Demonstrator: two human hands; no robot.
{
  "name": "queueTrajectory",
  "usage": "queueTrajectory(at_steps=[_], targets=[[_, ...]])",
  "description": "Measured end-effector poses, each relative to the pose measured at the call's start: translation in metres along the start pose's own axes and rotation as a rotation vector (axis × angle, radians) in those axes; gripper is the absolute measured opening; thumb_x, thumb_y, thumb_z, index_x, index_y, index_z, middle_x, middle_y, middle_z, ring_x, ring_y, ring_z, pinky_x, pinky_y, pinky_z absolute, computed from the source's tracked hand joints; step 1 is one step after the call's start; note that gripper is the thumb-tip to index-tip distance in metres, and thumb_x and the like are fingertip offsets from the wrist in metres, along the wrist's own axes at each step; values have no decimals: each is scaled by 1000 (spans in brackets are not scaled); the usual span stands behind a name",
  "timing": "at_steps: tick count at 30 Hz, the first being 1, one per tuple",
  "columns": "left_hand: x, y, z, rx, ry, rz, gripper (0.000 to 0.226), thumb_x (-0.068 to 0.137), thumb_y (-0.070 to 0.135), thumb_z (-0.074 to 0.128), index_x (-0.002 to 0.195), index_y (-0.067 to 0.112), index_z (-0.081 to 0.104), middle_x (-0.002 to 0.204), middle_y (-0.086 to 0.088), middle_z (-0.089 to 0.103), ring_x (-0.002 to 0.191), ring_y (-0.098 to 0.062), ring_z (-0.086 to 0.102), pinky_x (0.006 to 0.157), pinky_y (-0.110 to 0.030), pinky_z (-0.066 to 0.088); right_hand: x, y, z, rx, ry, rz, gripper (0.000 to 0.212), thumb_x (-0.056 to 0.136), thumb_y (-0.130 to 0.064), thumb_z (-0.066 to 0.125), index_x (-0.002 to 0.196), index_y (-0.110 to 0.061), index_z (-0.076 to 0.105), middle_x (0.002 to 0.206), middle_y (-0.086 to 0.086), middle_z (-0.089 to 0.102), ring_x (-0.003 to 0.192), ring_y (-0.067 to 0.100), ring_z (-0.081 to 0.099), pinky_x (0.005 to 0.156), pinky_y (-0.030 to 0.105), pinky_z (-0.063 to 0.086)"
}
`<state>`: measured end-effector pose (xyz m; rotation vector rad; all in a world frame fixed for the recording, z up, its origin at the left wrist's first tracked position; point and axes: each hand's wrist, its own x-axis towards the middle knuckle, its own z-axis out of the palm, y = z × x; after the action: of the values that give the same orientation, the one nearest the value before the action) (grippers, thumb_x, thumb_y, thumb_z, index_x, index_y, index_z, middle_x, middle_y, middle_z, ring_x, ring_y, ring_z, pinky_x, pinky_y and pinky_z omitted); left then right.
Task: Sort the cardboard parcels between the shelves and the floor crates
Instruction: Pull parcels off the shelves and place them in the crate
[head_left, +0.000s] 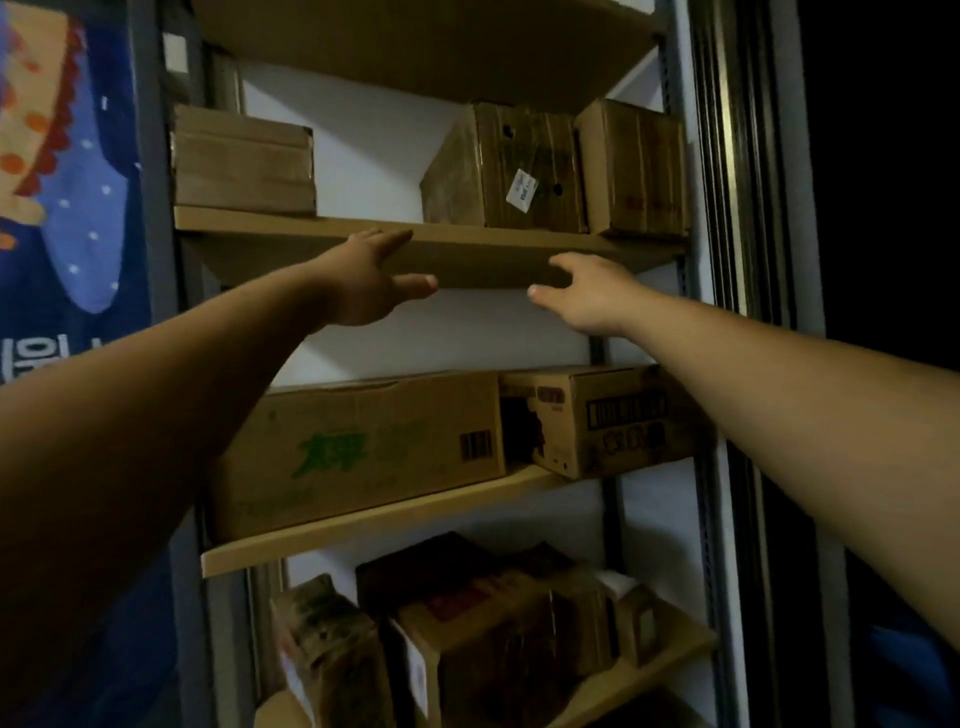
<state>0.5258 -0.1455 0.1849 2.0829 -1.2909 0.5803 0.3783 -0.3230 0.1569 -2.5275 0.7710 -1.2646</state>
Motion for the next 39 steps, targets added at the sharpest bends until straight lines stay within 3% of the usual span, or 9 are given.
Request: queueTrajectory(at_steps=[9, 19, 23, 30, 35, 39], targets=[[85, 43, 55, 64, 172, -27, 76, 88, 45, 56, 151, 29, 16, 157, -6, 16, 140, -32, 25, 112, -51, 28, 101, 71, -2, 81, 77, -60, 62, 94, -43, 53, 147, -18, 31, 144, 10, 41, 127, 28, 44, 98, 37, 41], [189, 86, 108, 104, 323, -150, 78, 89, 45, 57, 151, 24, 15, 158, -7, 19, 141, -31, 26, 112, -45, 26, 217, 129, 7, 175, 109, -173, 70, 95, -43, 51, 151, -16, 19, 154, 12, 25, 139, 32, 29, 107, 42, 33], [219, 95, 115, 99, 366, -180, 78, 90, 45, 56, 150, 13, 18, 152, -14, 32, 133, -32, 38, 106, -40, 34, 245, 133, 11, 188, 98, -186, 72, 95, -45, 48, 152, -17, 13, 156, 12, 19, 141, 34, 24, 110, 44, 29], [247, 97, 120, 69, 343, -269, 59, 94, 43, 52, 136, 2, 42, 136, -18, 48, 123, -31, 47, 95, -36, 38, 274, 132, 21, 203, 43, -131, 71, 98, -45, 39, 153, -22, 1, 157, 16, 16, 140, 39, 24, 112, 47, 28], [255, 93, 124, 10, 314, -252, 48, 94, 40, 51, 129, 7, 52, 123, -14, 56, 94, -20, 49, 82, -29, 39, 282, 128, 20, 349, 79, -139, 75, 95, -38, 53, 152, -22, 8, 157, 12, 18, 142, 36, 22, 111, 46, 29], [252, 84, 120, -99, 405, -239, 44, 92, 34, 57, 126, 6, 52, 112, -10, 55, 92, -19, 50, 81, -30, 44, 281, 126, 21, 422, 141, -127, 78, 93, -35, 57, 152, -24, 8, 158, 11, 11, 144, 35, 17, 112, 47, 27]])
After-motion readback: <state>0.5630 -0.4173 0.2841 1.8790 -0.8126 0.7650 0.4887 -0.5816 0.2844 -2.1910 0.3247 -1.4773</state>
